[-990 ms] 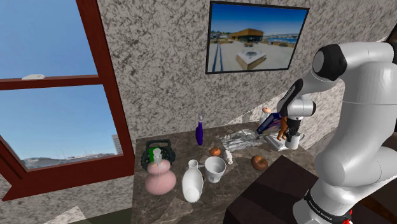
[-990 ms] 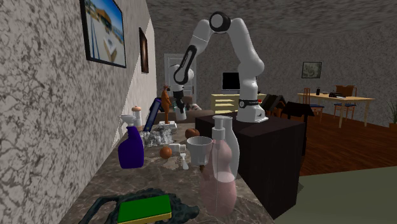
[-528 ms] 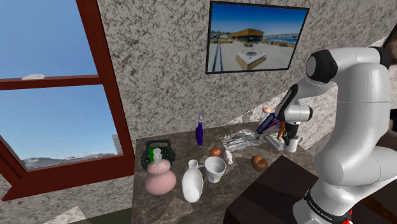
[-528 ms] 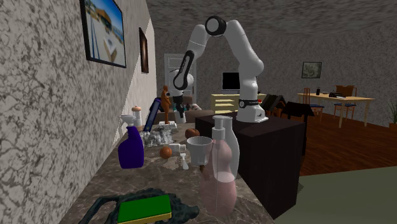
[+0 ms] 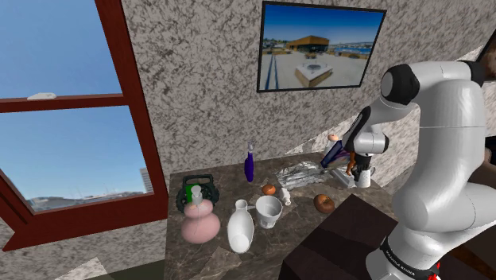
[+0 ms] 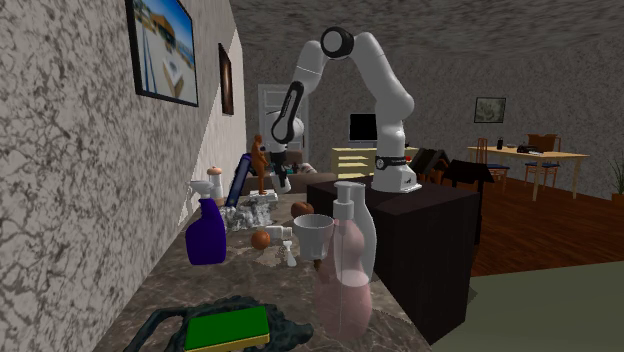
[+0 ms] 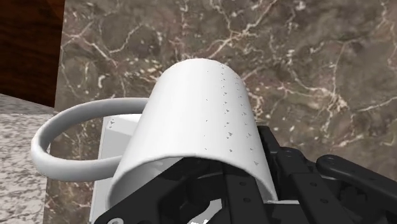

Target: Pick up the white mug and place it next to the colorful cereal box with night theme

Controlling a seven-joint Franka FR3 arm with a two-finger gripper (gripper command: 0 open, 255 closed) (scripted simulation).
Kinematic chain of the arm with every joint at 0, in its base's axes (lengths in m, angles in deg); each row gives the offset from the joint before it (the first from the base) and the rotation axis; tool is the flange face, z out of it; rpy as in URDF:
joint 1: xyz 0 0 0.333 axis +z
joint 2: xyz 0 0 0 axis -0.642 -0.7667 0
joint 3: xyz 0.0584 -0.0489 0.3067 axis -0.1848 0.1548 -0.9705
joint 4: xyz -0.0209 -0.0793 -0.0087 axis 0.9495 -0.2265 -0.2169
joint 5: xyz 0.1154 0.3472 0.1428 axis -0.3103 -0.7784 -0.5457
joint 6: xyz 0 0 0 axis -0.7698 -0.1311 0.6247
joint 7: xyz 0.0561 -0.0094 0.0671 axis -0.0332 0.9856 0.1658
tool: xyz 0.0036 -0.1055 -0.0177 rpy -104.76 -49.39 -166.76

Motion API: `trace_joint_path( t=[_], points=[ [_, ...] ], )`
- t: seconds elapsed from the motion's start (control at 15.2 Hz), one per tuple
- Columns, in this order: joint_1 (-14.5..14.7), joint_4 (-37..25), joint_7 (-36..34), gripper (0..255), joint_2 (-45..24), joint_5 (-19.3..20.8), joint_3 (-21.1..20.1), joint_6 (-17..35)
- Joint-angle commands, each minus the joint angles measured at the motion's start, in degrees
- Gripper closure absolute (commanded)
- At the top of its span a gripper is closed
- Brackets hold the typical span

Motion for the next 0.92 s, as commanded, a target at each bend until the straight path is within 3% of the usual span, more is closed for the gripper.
trace_joint_path(
  t=[0.0,0.2,0.26,0.59,0.86],
  points=[
    [-0.3,-0.3,0.0,255,-2.7,-0.1,-0.3,-0.5],
    [-0.4,-0.3,0.0,255,-2.7,0.0,-0.4,-0.5],
    [-0.4,-0.3,-0.1,0,-3.1,-0.1,-0.5,-0.2],
    [-0.4,-0.3,0.0,0,-2.7,0.0,-0.4,-0.5],
    [2.5,0.5,-1.9,0,4.2,2.7,2.5,-6.6]
  ],
)
